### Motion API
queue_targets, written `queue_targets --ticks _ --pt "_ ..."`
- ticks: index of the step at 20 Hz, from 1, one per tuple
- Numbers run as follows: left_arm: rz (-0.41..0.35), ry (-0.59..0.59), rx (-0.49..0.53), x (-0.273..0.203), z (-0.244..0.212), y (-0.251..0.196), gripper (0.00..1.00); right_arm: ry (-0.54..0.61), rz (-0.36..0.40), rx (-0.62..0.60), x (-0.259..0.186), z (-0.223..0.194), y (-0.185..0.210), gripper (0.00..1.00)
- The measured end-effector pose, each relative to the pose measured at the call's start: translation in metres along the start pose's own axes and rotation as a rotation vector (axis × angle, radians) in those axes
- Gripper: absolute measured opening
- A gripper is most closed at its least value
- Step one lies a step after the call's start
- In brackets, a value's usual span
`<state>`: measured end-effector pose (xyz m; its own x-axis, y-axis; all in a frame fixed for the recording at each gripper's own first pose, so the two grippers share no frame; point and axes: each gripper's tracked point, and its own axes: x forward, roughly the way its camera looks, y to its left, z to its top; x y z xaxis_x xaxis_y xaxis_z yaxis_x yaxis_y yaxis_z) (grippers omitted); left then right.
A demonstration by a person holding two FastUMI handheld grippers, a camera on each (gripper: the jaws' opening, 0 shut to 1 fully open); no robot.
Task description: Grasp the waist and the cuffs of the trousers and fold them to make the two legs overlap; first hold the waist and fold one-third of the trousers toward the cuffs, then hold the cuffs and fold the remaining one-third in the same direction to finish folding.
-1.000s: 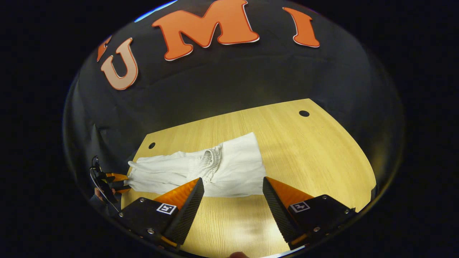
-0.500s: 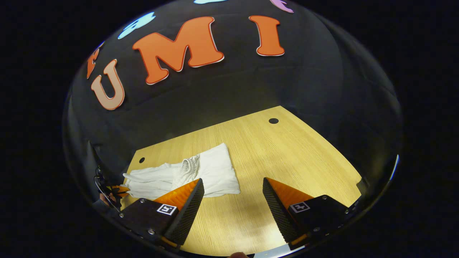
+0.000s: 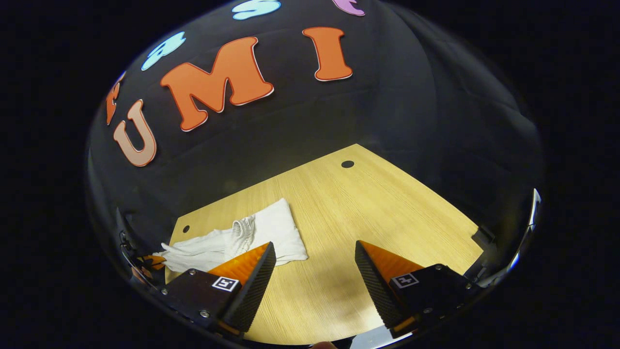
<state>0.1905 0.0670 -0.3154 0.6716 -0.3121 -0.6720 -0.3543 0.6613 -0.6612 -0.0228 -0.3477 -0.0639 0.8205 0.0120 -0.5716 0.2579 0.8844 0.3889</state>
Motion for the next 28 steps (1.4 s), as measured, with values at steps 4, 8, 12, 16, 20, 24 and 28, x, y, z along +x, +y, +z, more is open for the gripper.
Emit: queue_targets --ticks 4,8,12,16,20,24,28 --pt "-0.045 -0.043 0.075 -0.024 0.010 -0.053 0.08 0.008 0.037 0.018 0.003 -0.003 0.002 0.98" --pt "-0.091 -0.074 0.166 -0.046 0.014 -0.117 0.09 0.015 0.074 0.009 0.008 -0.007 0.002 0.98" --pt "-0.136 -0.091 0.233 -0.059 0.006 -0.170 0.09 0.018 0.108 -0.008 0.015 -0.007 0.004 0.99" --pt "-0.186 -0.096 0.267 -0.070 -0.005 -0.217 0.09 0.025 0.149 -0.019 0.019 -0.011 0.005 0.98" --pt "-0.220 -0.085 0.283 -0.070 -0.021 -0.264 0.08 0.044 0.179 -0.009 0.022 -0.016 0.004 0.99" --pt "-0.243 -0.074 0.291 -0.069 -0.035 -0.304 0.07 0.050 0.213 0.011 0.022 -0.016 0.001 0.98" --pt "-0.284 -0.081 0.264 -0.070 -0.041 -0.344 0.09 0.047 0.229 0.002 0.024 -0.013 -0.006 0.99"
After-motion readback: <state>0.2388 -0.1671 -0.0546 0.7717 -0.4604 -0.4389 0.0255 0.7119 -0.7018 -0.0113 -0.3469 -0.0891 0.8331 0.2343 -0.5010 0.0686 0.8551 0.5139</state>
